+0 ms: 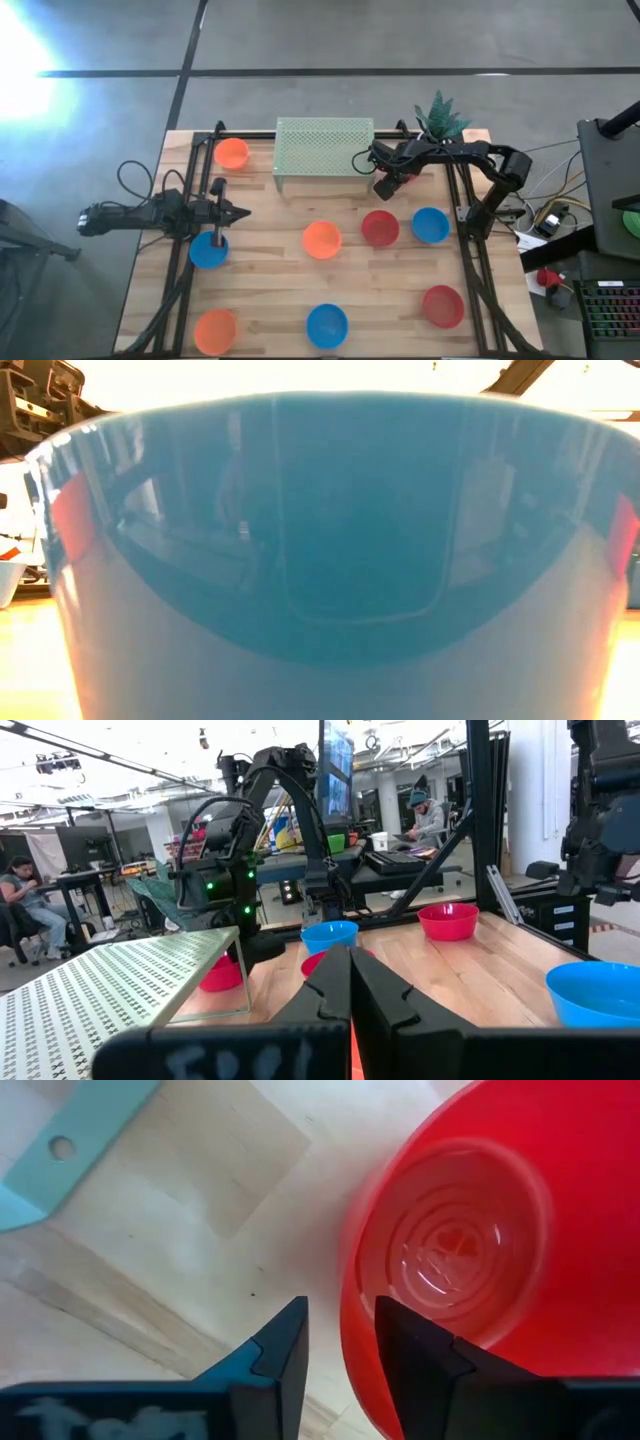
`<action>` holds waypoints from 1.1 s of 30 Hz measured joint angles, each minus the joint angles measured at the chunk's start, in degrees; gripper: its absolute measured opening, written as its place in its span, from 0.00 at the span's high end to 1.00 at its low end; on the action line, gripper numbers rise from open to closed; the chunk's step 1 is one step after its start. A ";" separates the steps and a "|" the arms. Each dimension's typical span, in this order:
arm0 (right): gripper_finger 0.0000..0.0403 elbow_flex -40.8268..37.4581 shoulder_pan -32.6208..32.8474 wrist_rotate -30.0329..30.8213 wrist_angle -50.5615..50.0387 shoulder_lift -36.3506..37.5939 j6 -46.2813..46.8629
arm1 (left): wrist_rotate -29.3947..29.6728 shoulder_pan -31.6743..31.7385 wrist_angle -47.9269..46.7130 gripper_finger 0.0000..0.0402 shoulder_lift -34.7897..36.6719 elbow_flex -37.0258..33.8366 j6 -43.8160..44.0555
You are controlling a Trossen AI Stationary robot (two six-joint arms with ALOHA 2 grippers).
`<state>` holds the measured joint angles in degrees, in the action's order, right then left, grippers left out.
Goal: Pick & Place Mini bowls
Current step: Put the top red bowl on the shelf
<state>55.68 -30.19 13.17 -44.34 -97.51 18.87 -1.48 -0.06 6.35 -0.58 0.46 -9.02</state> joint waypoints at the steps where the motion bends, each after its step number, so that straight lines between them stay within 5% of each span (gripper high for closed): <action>1: 0.73 0.00 0.02 0.09 0.00 -0.11 -0.02 | 0.00 0.00 0.00 1.00 0.02 -0.01 0.00; 12: 0.97 0.00 0.02 0.41 0.03 2.01 -1.73 | 0.02 0.01 0.00 1.00 0.02 -0.01 0.00; 33: 0.98 0.02 3.54 0.09 -2.16 17.40 0.15 | 0.01 -0.01 0.02 1.00 0.01 -0.01 0.00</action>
<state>55.70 -26.65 13.26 -46.50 -80.11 19.02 -1.46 -0.07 6.37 -0.57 0.45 -9.02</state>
